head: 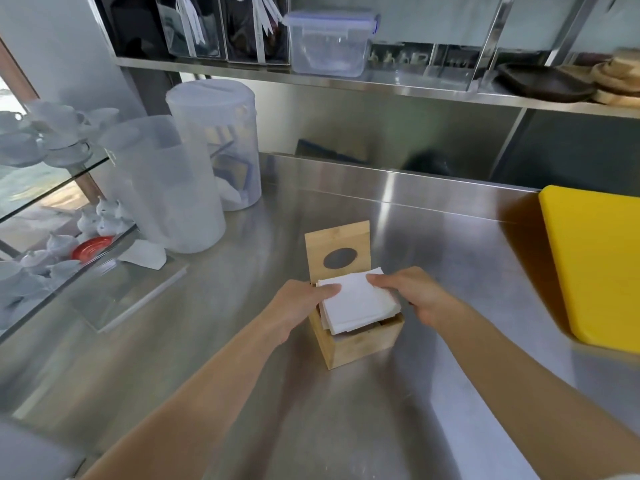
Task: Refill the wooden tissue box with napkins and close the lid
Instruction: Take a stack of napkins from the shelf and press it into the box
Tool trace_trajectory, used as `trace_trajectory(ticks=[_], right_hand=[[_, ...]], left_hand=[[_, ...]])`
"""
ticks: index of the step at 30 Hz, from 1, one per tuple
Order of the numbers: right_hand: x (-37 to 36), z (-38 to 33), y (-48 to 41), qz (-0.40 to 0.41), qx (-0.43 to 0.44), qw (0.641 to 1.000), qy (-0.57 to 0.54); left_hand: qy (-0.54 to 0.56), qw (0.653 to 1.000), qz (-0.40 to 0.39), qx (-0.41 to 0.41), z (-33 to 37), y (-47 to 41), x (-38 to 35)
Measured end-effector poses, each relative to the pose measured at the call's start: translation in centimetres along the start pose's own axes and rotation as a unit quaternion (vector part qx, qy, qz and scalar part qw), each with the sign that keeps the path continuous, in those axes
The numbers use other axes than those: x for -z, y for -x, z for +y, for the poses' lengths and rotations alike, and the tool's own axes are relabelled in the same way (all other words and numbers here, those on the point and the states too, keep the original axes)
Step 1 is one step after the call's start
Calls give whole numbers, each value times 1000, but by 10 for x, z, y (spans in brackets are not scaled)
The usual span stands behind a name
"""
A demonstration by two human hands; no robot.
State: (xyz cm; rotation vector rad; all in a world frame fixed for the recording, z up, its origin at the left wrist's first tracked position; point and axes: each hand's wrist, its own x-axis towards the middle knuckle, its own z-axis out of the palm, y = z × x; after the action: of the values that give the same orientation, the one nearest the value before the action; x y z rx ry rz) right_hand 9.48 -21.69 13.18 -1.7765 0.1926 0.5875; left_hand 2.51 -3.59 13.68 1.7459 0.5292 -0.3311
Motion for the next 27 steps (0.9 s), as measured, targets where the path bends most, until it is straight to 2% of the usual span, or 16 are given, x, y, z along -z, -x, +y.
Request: trace_trajectory(ticks=[3,7,12,17,20,23,27], right_hand=[[-1,4,0,-3,9,1000,11],[0,7,0,-8,24,998,55],[-3,11,-2,3,61,988,144],[-7,13,-1,-13,59,978,199],[-9,16,2,-25,45,982,183],[-9,18,4,-11,43,987,154],[-7,14,0,21,35,977,211]], left_hand=[[-25,999,-30,-28,-6,-4,-2],[-77,996,-13,-50,-12,-10,-5],[-175,984,18,-38,-18,-17,-9],[-176,984,26,-24,-14,-25,-8],[-178,984,18,-7,-7,-23,-4],[-188,982,8,-12,-7,-24,-1],[-230,972,37,-27,-8,-26,-4]])
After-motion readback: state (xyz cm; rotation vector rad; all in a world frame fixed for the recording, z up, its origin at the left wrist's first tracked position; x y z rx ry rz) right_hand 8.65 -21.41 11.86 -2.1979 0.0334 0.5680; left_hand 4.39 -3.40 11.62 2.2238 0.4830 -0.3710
